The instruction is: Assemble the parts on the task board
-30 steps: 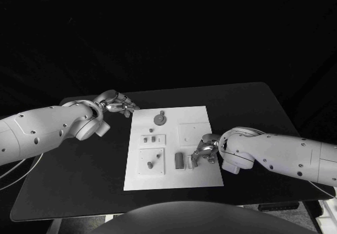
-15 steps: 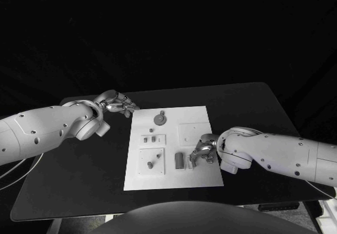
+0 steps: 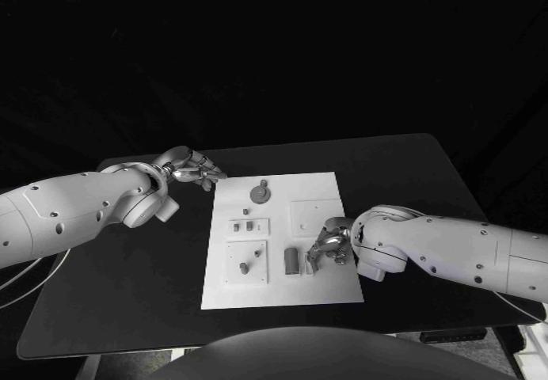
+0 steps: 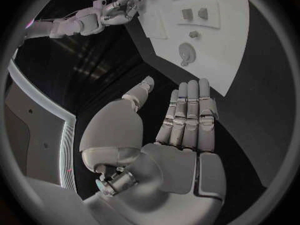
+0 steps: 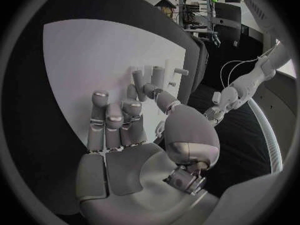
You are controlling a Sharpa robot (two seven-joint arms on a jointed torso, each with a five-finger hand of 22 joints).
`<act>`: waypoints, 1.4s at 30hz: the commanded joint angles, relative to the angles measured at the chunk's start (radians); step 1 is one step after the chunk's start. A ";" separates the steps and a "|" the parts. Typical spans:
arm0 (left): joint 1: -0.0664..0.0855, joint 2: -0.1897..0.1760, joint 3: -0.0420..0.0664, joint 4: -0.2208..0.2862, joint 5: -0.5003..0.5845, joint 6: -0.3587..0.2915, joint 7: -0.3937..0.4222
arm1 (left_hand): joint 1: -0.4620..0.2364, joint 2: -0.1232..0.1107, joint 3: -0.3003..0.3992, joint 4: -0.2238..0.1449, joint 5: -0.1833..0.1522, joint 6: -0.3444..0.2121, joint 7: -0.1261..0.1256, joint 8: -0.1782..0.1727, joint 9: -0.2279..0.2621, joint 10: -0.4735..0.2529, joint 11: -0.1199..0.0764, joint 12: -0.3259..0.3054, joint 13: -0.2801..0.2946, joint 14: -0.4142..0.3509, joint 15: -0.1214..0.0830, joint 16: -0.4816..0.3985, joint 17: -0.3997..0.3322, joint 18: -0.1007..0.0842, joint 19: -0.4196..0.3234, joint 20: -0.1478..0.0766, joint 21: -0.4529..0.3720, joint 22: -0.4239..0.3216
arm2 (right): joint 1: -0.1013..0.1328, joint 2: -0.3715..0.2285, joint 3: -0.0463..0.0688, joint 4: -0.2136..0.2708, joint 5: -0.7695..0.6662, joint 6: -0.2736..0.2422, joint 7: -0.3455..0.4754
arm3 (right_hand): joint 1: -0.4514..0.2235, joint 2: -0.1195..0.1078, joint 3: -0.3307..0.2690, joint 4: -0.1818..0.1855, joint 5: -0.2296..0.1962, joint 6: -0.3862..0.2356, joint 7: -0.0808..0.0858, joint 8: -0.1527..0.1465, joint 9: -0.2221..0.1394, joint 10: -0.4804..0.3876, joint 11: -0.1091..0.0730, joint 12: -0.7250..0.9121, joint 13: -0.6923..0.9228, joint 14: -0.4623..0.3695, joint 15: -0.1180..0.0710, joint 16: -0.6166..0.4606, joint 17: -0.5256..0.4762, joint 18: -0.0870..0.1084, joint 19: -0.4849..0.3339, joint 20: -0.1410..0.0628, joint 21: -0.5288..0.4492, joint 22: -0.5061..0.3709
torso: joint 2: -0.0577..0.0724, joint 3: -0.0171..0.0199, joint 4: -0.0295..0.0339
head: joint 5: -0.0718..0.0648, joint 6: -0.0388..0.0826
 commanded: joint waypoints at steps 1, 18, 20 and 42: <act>0.001 0.000 0.001 0.003 -0.002 0.013 0.003 | 0.006 -0.001 0.001 -0.004 0.000 -0.004 0.004 0.002 -0.001 0.004 0.002 -0.006 0.002 0.009 0.001 -0.006 0.002 0.015 -0.002 0.002 -0.001 -0.001 | -0.002 0.004 0.000 -0.003 -0.019 0.024 -0.008 | -0.013 -0.003 0.001 0.010 0.002 0.004 0.001 0.003 0.001 0.006 0.001 -0.003 -0.001 0.004 -0.007 0.001 -0.001 0.009 0.007 0.001 0.002 0.000 | 0.000 -0.0004 0.0004 | 0.000 0.000; 0.001 0.001 0.001 0.002 -0.006 0.012 0.001 | 0.005 -0.001 0.000 -0.004 0.000 -0.004 0.004 0.002 -0.001 0.004 0.003 -0.006 0.002 0.009 0.001 -0.007 0.002 0.014 -0.002 0.002 -0.002 -0.001 | -0.006 0.012 0.000 -0.007 -0.022 0.052 -0.008 | -0.049 -0.034 0.001 0.058 0.002 0.005 0.001 0.000 -0.004 0.003 0.001 -0.001 0.001 0.002 -0.012 0.001 0.000 0.009 0.007 -0.001 0.001 0.000 | 0.000 0.0000 -0.0002 | -0.002 0.000; 0.001 0.001 0.001 0.002 -0.006 0.013 0.001 | 0.005 -0.001 0.000 -0.004 0.000 -0.004 0.004 0.002 -0.001 0.004 0.003 -0.006 0.002 0.009 0.001 -0.007 0.002 0.014 -0.002 0.002 -0.002 -0.001 | -0.006 0.012 0.000 -0.006 -0.020 0.055 -0.007 | -0.053 -0.039 0.001 0.064 0.002 0.005 0.001 0.000 -0.005 0.003 0.001 -0.001 0.001 0.002 -0.012 0.001 0.000 0.009 0.007 -0.001 0.001 0.000 | 0.000 -0.0002 -0.0001 | -0.001 0.000; 0.001 0.000 0.001 0.002 -0.006 0.014 -0.002 | 0.003 -0.001 0.000 -0.003 0.000 -0.004 0.004 0.002 -0.001 0.004 0.003 -0.006 0.002 0.010 0.001 -0.008 0.003 0.014 -0.002 0.002 -0.002 -0.001 | -0.007 0.018 0.000 -0.008 -0.012 0.065 0.002 | -0.067 -0.064 0.004 0.094 0.002 0.003 0.002 -0.003 -0.007 0.000 0.002 -0.001 0.001 -0.001 -0.013 0.001 0.000 0.009 0.005 -0.003 0.001 0.000 | 0.000 -0.0003 0.0001 | 0.003 0.000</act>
